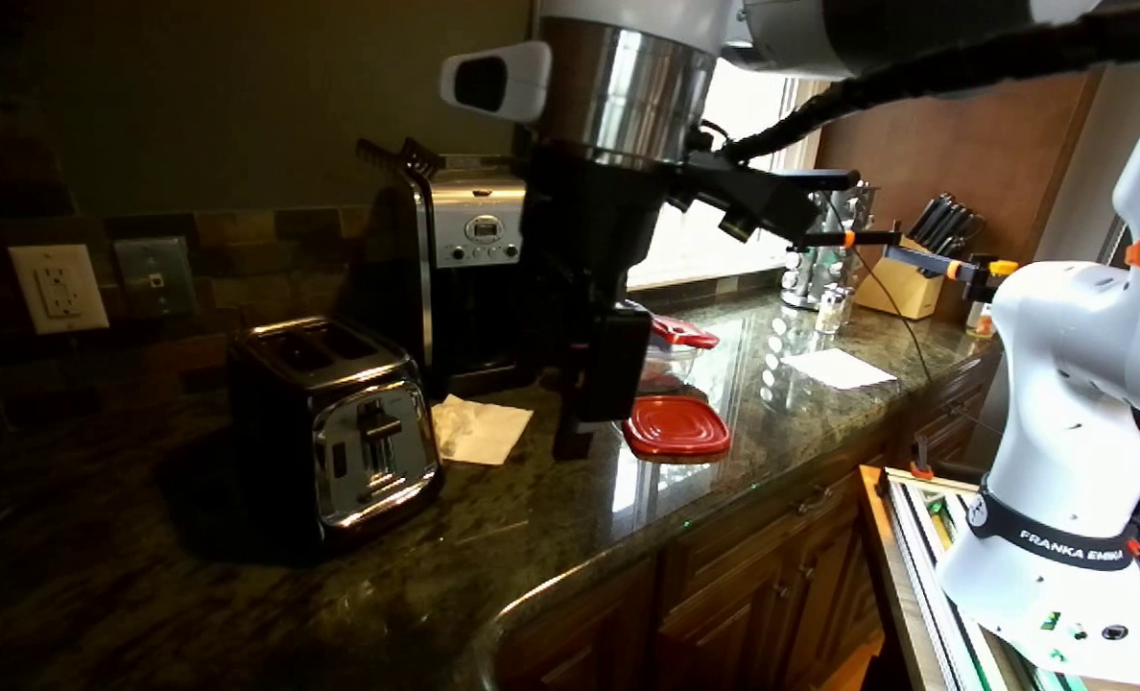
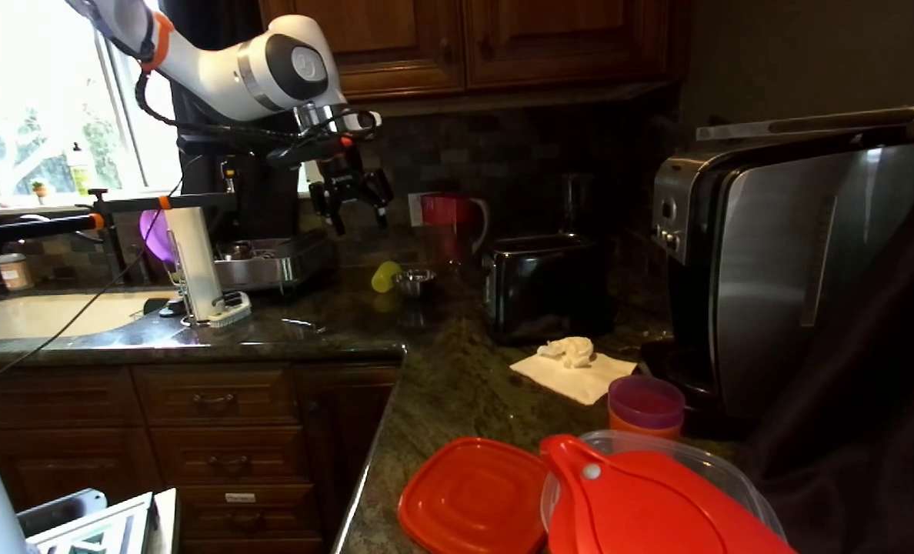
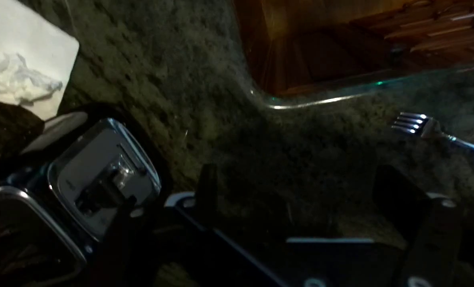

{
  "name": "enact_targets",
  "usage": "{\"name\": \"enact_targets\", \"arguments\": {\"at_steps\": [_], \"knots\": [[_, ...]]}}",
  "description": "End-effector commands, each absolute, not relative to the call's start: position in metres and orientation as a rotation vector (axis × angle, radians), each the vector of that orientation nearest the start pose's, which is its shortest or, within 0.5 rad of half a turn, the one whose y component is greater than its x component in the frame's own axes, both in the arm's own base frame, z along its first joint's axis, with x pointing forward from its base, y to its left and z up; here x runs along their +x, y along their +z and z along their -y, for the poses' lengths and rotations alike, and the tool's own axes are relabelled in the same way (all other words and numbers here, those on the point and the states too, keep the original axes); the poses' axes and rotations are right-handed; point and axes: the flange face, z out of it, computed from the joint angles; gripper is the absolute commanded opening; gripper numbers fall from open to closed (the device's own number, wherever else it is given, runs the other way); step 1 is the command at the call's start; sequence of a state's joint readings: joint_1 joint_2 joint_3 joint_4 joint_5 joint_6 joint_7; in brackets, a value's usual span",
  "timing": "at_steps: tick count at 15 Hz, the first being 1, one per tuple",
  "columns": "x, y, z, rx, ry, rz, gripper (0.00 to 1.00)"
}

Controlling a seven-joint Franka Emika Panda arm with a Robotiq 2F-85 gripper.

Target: Pick up the yellow cup and put it on top of the toaster

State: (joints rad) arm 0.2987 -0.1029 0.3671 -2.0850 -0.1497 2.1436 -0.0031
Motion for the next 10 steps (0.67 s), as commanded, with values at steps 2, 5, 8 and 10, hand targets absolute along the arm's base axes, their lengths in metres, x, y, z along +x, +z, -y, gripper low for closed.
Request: {"name": "enact_targets", "arguments": {"at_steps": [2, 5, 8, 10], "knots": [[0.473, 0.469, -0.412, -2.919, -0.389, 1.309, 1.0], [0.468, 0.451, -0.473, -2.82, -0.367, 1.446, 1.0], [0.46, 0.452, -0.475, -2.785, -0.361, 1.47, 1.0], [0.457, 0.448, -0.492, -2.754, -0.352, 1.497, 1.0]]}}
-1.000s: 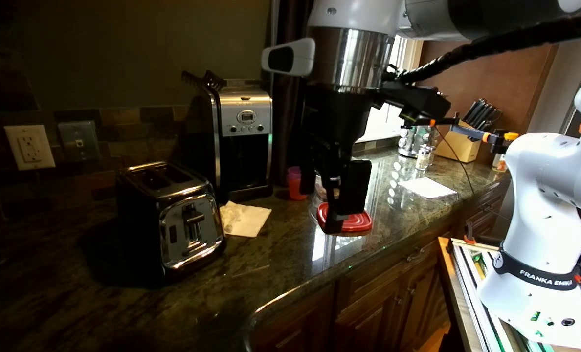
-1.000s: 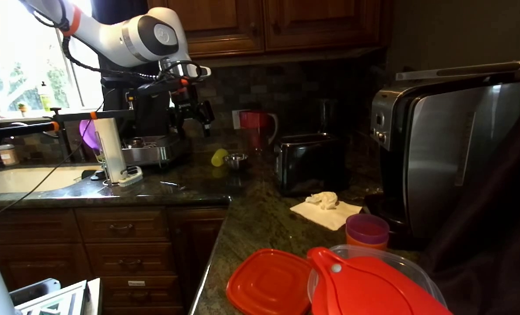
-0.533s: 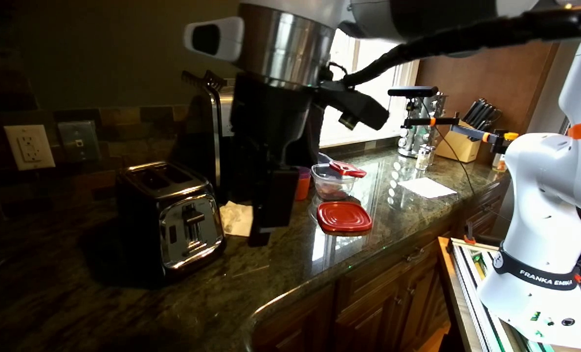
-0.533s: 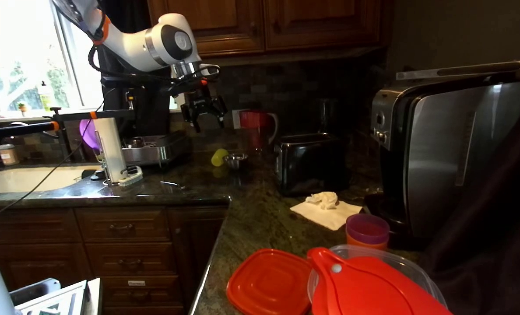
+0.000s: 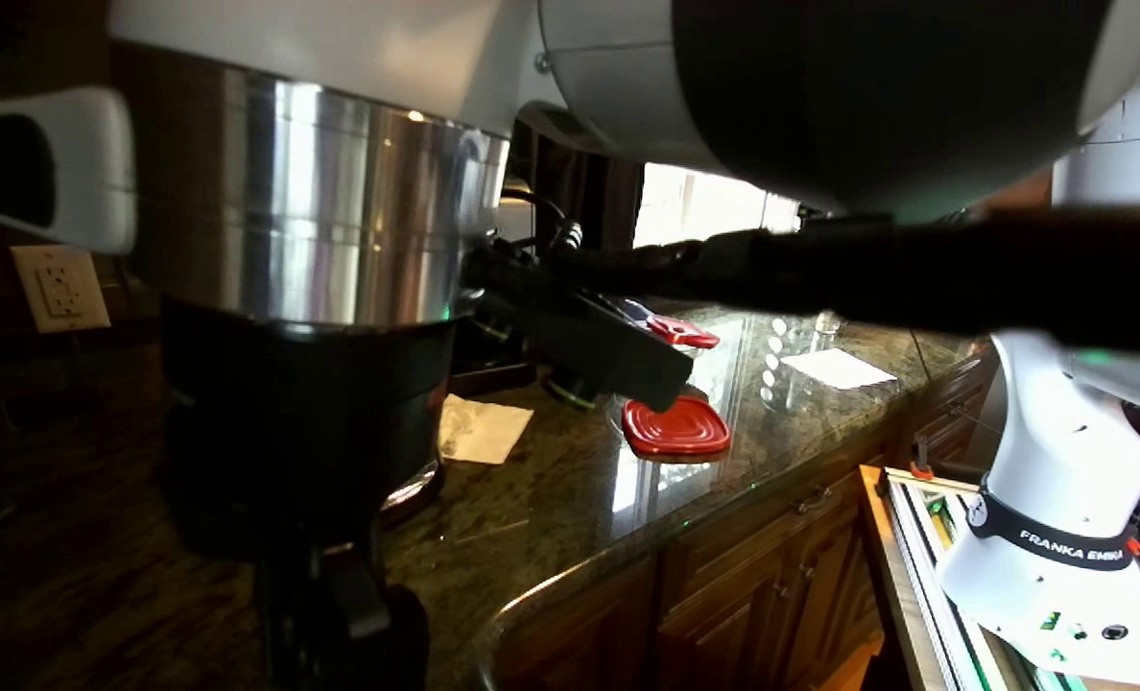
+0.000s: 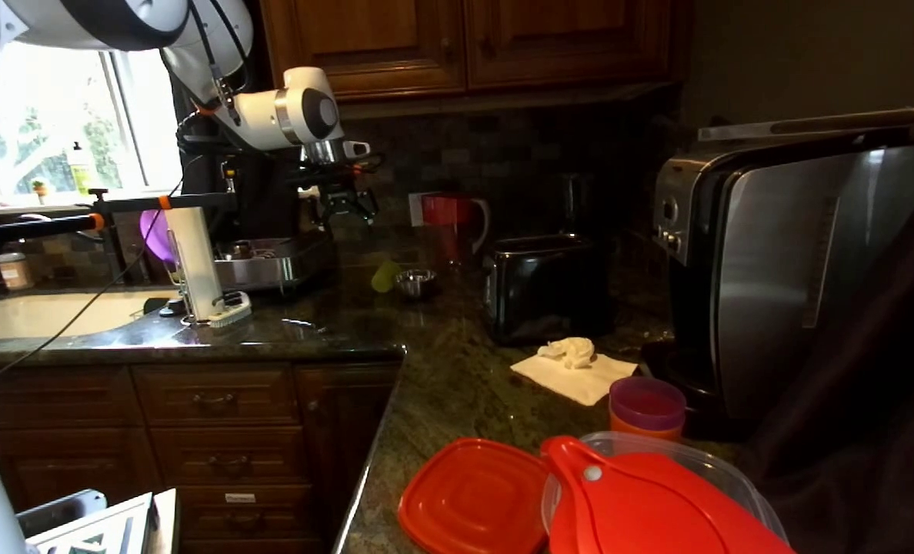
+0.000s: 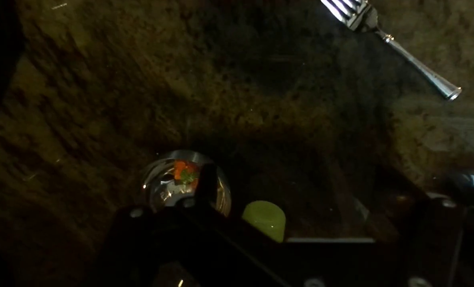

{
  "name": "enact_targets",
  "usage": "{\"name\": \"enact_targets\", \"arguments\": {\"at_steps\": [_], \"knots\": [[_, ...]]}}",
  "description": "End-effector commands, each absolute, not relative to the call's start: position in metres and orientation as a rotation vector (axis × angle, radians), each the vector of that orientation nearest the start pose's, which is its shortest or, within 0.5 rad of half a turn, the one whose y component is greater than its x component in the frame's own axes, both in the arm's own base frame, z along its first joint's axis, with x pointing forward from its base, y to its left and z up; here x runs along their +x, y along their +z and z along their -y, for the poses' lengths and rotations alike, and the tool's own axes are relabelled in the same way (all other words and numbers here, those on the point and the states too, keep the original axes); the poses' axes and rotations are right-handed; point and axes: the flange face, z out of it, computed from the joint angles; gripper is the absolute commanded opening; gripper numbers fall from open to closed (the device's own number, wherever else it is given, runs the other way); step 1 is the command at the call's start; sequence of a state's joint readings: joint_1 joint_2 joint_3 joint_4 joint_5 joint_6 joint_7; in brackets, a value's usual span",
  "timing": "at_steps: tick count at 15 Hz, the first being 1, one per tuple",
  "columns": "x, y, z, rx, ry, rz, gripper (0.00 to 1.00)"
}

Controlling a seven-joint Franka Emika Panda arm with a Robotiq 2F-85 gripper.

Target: Pick up the yellow cup and put it on top of the toaster

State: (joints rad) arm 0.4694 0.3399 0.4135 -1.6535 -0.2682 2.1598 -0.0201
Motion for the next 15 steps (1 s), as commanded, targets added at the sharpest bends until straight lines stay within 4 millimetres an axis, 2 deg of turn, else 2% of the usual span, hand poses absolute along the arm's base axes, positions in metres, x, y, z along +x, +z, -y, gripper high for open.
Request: {"name": "enact_targets", "arguments": {"at_steps": [1, 2, 4, 9, 11, 15], "knots": [[0.458, 0.448, -0.493, -2.752, -0.352, 1.498, 1.0], [0.46, 0.449, -0.491, -2.752, -0.355, 1.498, 1.0], [0.476, 0.437, -0.501, -2.72, -0.374, 1.475, 1.0], [0.527, 0.404, -0.526, -2.701, -0.37, 1.419, 1.0], [0.541, 0.399, -0.537, -2.694, -0.374, 1.374, 1.0], [0.54, 0.387, -0.584, -2.605, -0.384, 1.324, 1.0]]}}
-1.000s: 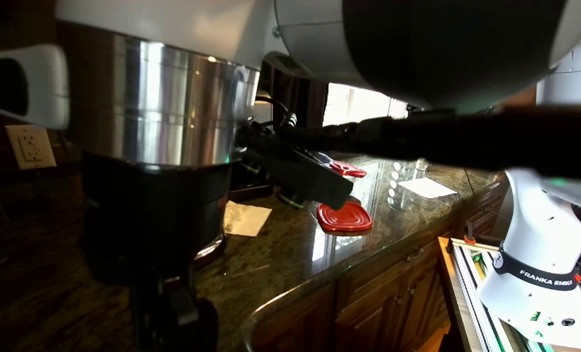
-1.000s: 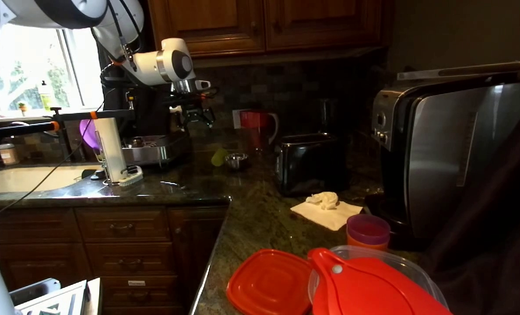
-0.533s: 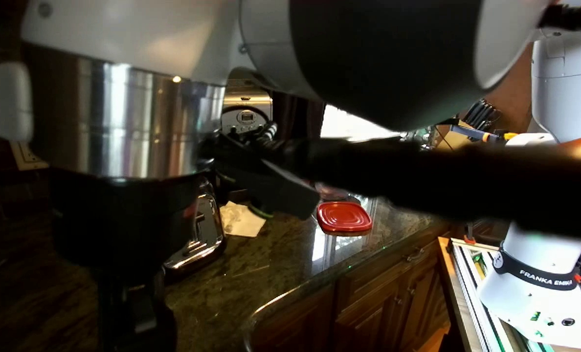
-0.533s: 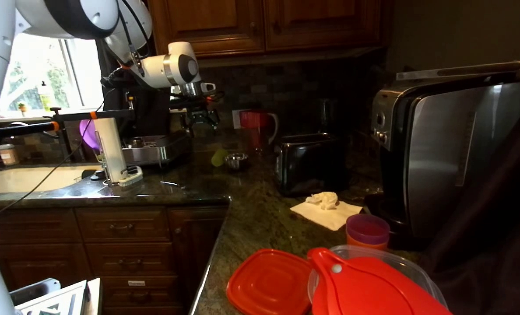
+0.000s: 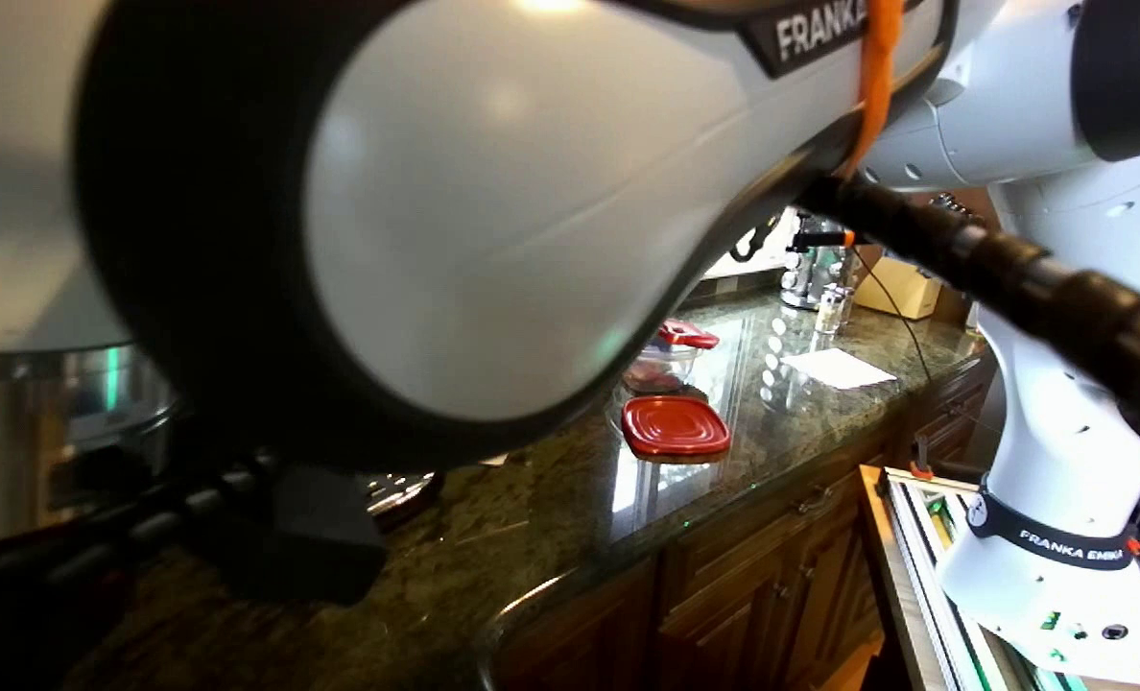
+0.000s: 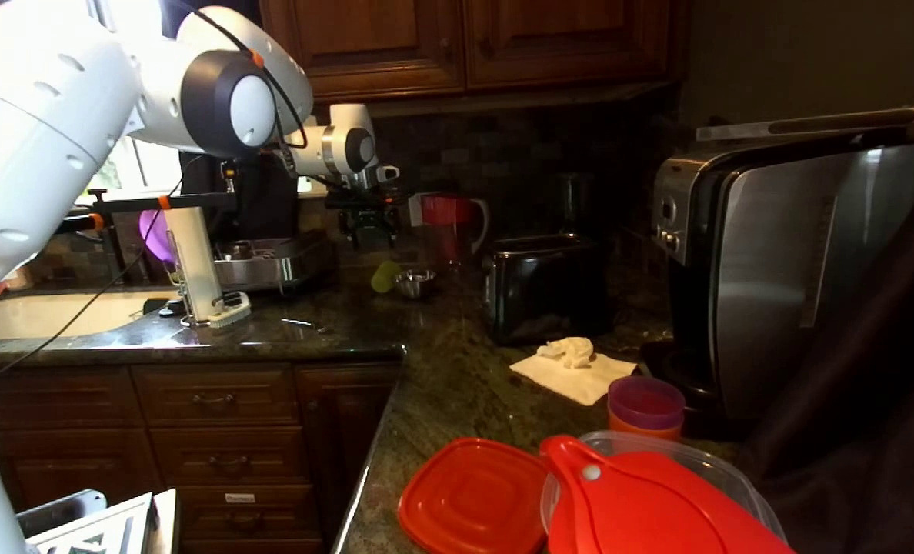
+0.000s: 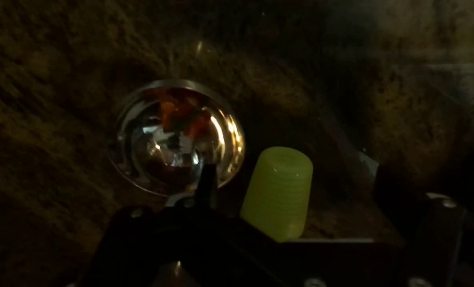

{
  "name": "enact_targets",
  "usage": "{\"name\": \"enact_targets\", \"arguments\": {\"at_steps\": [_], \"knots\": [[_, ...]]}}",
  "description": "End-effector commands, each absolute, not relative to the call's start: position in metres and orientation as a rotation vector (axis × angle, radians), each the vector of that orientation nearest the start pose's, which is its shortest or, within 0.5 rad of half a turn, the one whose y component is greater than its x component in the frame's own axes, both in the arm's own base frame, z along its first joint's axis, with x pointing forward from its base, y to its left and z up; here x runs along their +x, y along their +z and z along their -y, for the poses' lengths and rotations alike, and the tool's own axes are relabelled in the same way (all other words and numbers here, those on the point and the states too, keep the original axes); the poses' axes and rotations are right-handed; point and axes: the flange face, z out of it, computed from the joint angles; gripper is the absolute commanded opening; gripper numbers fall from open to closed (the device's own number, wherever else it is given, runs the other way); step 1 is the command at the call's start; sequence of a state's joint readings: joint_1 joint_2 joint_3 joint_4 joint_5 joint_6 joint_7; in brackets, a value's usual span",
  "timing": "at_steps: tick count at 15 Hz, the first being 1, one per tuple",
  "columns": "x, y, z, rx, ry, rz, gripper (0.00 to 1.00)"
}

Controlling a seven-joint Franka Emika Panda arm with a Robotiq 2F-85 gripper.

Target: Pick up the yellow cup and put it on top of the toaster

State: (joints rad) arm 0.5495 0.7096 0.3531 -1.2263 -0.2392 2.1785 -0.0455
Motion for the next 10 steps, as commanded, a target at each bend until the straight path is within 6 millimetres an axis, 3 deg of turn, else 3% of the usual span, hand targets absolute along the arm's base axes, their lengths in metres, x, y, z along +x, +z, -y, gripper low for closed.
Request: {"name": "enact_targets", "arguments": {"at_steps": [1, 3, 4, 6, 10], "knots": [[0.541, 0.381, -0.592, -2.588, -0.377, 1.311, 1.0], [0.534, 0.372, -0.601, -2.551, -0.301, 1.361, 1.0], [0.531, 0.381, -0.59, -2.589, -0.362, 1.355, 1.0], [0.53, 0.372, -0.598, -2.573, -0.334, 1.359, 1.0], [0.548, 0.358, -0.611, -2.543, -0.521, 1.237, 1.0]]}}
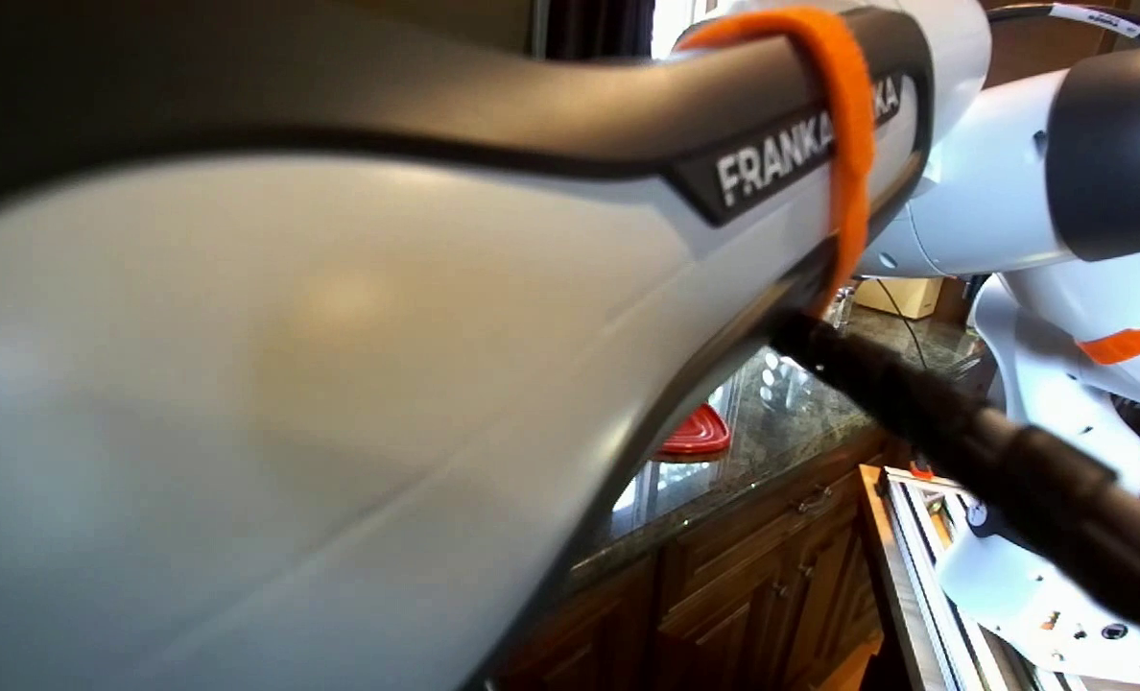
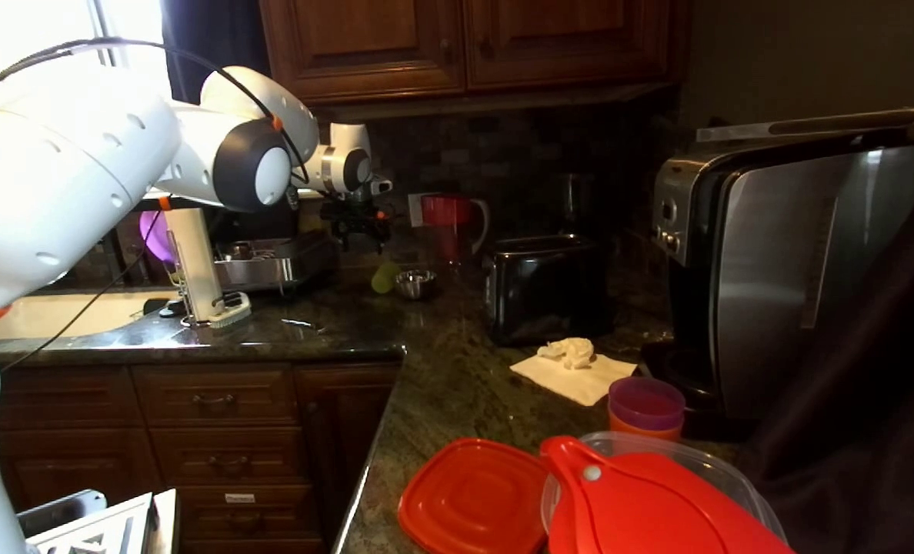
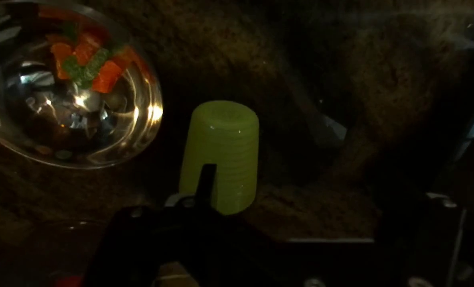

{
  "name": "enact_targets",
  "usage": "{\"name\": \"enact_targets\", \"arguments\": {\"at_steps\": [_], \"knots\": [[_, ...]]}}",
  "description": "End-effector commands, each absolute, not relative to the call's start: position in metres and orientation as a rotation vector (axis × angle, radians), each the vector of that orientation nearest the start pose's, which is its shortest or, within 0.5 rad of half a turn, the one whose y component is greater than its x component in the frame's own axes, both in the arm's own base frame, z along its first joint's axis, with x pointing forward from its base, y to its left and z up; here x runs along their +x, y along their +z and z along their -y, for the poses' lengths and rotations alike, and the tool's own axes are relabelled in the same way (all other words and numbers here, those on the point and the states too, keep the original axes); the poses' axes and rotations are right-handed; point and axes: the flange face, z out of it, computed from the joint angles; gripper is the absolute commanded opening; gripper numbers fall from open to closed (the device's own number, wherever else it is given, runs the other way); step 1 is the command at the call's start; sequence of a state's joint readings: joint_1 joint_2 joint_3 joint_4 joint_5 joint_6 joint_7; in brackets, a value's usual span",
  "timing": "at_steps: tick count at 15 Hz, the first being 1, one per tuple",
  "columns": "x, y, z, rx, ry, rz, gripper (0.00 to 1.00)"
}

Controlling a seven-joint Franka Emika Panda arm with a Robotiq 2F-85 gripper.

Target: Pick up the yellow cup and put it on top of the toaster

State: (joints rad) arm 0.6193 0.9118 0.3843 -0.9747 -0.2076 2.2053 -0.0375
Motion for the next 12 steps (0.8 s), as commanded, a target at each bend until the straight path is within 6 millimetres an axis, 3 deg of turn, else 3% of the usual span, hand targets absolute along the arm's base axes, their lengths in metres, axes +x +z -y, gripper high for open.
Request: {"name": "enact_targets", "arguments": {"at_steps": [1, 8, 12], "knots": [[0.55, 0.354, -0.616, -2.533, -0.559, 1.237, 1.0], [0.555, 0.316, -0.634, -2.571, -0.733, 1.305, 1.0], [0.556, 0.296, -0.638, -2.59, -0.749, 1.311, 1.0]]}}
